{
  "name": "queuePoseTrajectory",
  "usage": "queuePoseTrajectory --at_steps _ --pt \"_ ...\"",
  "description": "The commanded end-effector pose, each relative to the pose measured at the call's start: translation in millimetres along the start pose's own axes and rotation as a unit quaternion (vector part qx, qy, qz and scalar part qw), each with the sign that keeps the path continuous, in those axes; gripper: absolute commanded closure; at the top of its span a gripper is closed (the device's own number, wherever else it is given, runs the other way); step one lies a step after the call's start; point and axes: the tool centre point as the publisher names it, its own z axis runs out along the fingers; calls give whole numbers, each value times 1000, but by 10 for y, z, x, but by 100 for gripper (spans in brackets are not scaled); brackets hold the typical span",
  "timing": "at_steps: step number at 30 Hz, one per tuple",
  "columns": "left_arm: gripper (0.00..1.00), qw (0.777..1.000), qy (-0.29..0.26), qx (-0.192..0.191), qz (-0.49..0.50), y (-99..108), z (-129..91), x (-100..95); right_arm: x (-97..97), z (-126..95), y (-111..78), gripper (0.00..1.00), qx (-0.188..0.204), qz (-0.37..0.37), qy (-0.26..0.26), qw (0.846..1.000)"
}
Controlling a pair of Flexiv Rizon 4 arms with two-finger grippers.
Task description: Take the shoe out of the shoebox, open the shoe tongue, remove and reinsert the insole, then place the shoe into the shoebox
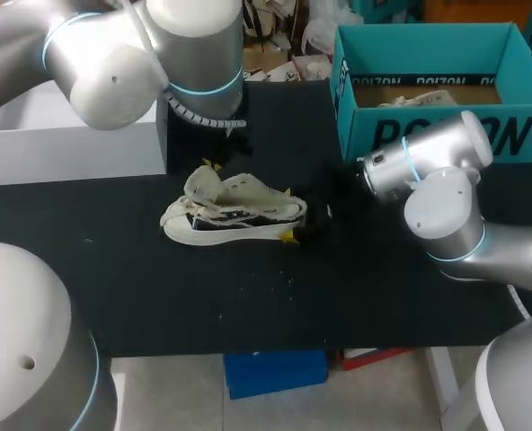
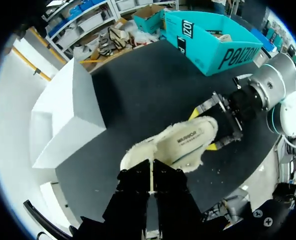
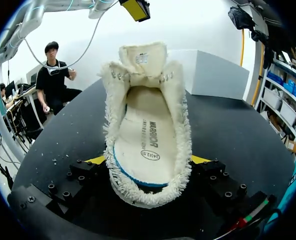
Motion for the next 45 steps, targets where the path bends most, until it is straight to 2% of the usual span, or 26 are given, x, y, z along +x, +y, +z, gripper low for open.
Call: queuePoseTrajectory --at_steps 1,11,12,13,15,16,17,28,31,32,36,43,45 --pt "100 956 180 -41 230 -147 102 -9 -8 19 -9 100 1 1 0 1000" --pt "100 956 180 -41 230 -147 102 -9 -8 19 -9 100 1 1 0 1000" --pt "100 939 216 -52 264 -156 148 0 -8 19 -9 100 1 1 0 1000" --pt "100 905 289 -43 308 -165 170 15 -8 19 -9 100 1 1 0 1000" --pt "100 810 444 -8 384 -172 146 32 -8 19 -9 100 1 1 0 1000" --pt "100 764 511 -9 394 -171 138 22 -8 19 -9 100 1 1 0 1000" --pt "100 759 523 -28 387 -180 156 12 -8 19 -9 100 1 1 0 1000" --pt "100 759 523 -28 387 -180 156 12 -8 19 -9 100 1 1 0 1000" --pt "100 747 511 -56 422 -199 217 54 -8 19 -9 100 1 1 0 1000" --pt "100 736 515 -61 434 -205 222 81 -8 19 -9 100 1 1 0 1000" --pt "100 731 489 -95 466 -223 224 186 -8 19 -9 100 1 1 0 1000" --pt "100 721 458 -130 504 -185 274 329 -8 19 -9 100 1 1 0 1000" --pt "100 729 439 -148 504 -158 318 359 -8 19 -9 100 1 1 0 1000"
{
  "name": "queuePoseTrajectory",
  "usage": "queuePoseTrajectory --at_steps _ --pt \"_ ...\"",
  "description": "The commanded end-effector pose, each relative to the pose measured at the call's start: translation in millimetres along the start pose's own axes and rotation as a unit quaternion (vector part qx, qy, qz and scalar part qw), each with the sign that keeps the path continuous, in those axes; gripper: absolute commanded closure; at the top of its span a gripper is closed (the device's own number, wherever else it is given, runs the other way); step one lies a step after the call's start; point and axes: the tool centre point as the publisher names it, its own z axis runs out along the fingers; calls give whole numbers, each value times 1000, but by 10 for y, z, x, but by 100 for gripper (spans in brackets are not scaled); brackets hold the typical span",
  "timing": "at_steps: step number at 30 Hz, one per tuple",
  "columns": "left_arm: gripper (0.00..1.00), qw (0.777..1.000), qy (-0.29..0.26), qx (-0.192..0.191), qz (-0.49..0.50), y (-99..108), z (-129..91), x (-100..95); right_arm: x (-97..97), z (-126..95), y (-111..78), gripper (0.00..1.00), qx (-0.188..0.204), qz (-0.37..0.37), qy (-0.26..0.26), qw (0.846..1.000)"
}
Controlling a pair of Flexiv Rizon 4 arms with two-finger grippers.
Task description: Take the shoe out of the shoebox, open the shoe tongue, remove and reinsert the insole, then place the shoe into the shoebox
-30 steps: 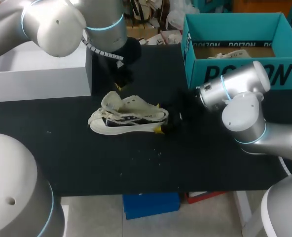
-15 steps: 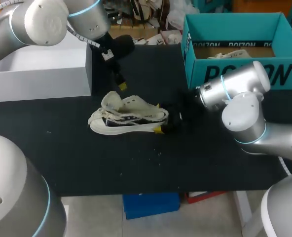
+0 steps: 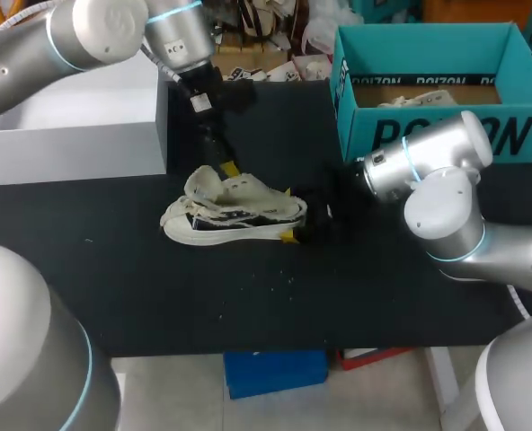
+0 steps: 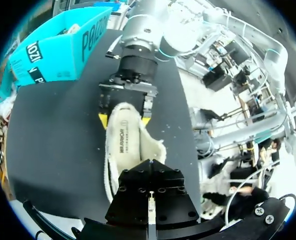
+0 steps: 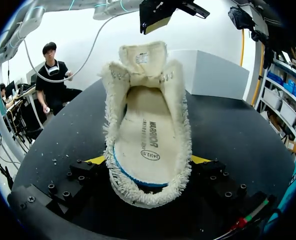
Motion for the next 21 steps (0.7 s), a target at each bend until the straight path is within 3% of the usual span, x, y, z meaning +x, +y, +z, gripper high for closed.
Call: queuePoseTrajectory --at_steps 1,4,5,20,21 --pt "100 991 105 -78 8 -88 75 -92 -8 19 -10 100 1 1 0 1000" --pt "100 991 111 -80 -1 -53 165 -99 -8 19 -10 100 1 1 0 1000" --pt "100 991 119 -63 -5 -32 184 -107 -8 19 -10 100 1 1 0 1000" --pt "100 991 119 -63 -5 -32 184 -107 -8 19 -10 100 1 1 0 1000" --pt "100 992 63 -94 -47 -48 162 -106 -8 19 -10 100 1 1 0 1000"
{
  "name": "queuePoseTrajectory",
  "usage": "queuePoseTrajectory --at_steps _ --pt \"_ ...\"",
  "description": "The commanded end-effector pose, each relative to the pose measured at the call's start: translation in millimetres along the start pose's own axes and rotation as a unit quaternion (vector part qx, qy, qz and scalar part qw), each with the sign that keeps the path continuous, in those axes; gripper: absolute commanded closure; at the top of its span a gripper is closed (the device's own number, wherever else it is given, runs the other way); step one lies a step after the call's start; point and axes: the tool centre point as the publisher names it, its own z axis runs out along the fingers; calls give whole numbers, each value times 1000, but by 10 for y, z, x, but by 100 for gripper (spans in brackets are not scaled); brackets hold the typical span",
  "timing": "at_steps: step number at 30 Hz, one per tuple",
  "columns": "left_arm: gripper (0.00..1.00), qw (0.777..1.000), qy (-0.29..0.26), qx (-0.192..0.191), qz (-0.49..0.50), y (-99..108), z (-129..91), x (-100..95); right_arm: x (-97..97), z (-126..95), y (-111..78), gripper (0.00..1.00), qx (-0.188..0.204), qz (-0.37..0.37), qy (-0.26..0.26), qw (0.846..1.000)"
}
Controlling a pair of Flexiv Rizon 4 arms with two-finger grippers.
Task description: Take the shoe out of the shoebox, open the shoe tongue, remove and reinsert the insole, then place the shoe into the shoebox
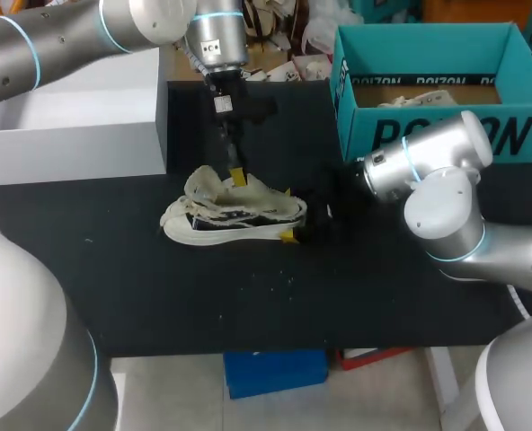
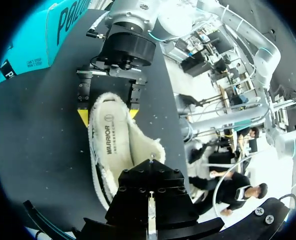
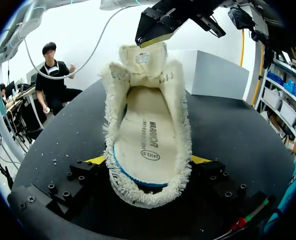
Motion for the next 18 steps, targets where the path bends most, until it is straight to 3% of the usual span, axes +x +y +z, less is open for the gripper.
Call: queuePoseTrajectory --at_steps 1,5,9,18 --pt "100 993 -81 -44 -79 -29 -26 -30 -8 19 -10 100 1 1 0 1000" --pt "100 981 -159 -47 -102 -34 30 -22 -8 19 -10 100 1 1 0 1000" --pt "100 975 -198 -35 -95 -2 132 -22 -8 19 -10 100 1 1 0 1000" --pt "100 973 -217 -61 -48 39 418 -142 -8 19 -10 100 1 1 0 1000"
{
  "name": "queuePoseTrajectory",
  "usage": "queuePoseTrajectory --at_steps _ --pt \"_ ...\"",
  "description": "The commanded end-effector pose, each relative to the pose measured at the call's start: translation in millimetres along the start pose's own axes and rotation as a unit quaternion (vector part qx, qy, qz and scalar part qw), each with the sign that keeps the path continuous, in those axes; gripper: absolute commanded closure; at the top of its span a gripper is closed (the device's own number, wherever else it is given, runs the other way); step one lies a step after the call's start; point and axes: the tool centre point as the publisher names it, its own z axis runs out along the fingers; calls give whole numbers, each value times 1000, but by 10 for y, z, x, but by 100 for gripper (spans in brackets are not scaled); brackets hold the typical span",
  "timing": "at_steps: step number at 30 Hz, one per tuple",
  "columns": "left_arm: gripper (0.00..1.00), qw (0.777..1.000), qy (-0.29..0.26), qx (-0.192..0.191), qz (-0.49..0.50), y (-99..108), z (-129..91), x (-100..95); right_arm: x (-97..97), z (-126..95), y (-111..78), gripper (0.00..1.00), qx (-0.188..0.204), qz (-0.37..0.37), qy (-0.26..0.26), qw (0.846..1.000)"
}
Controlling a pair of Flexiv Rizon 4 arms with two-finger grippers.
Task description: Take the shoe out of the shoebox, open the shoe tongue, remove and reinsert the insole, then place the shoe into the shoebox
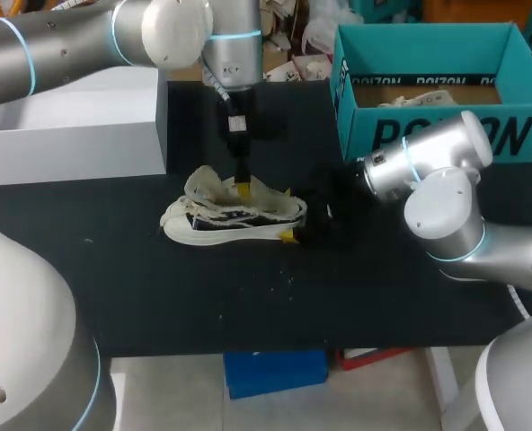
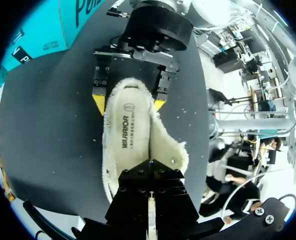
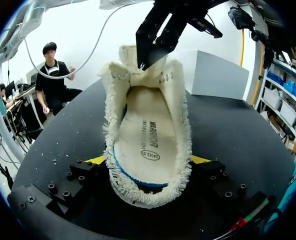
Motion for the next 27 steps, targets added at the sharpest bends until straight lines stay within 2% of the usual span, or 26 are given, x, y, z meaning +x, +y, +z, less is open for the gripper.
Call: queuePoseTrajectory --at_steps 1,5,16,27 --pt "100 996 -90 3 7 -7 161 74 -7 19 -10 100 1 1 0 1000" --pt "100 996 -89 -2 7 -20 225 56 -7 19 -10 100 1 1 0 1000" --pt "100 998 -60 19 0 58 422 -46 -7 19 -10 100 1 1 0 1000" --pt "100 999 -45 29 5 43 545 -17 -7 19 -10 100 1 1 0 1000"
